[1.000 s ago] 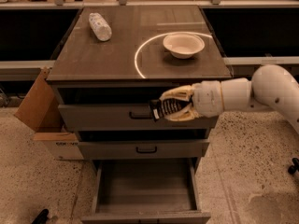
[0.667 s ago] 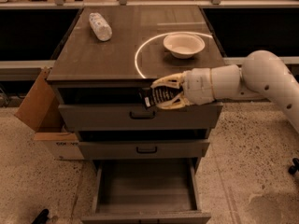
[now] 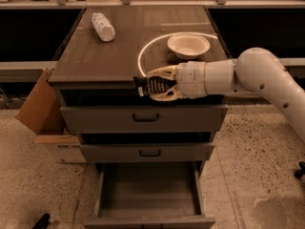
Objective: Pick rxbar chocolate from bottom drawer and place on counter
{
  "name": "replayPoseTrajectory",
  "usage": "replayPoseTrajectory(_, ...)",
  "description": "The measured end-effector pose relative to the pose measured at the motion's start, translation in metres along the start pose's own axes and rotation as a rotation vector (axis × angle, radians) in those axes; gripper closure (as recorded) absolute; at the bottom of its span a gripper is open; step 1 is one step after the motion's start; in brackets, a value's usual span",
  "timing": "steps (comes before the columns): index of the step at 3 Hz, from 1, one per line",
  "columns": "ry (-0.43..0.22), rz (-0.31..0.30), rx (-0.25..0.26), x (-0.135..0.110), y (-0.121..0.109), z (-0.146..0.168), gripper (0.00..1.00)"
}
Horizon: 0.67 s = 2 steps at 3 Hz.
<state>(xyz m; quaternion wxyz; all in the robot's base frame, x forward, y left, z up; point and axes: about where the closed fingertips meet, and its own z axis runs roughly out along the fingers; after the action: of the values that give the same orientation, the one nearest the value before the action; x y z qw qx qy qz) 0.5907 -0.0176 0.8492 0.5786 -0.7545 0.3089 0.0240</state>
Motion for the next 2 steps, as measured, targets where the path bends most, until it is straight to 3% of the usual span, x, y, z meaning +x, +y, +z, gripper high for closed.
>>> replayPoseTrajectory(1, 0.000, 0.000, 0.000, 0.000, 0.000, 0.000, 1.00)
replayPoseTrajectory(2, -0.025, 0.003, 0.023, -0.005, -0.033, 0.010, 1.00)
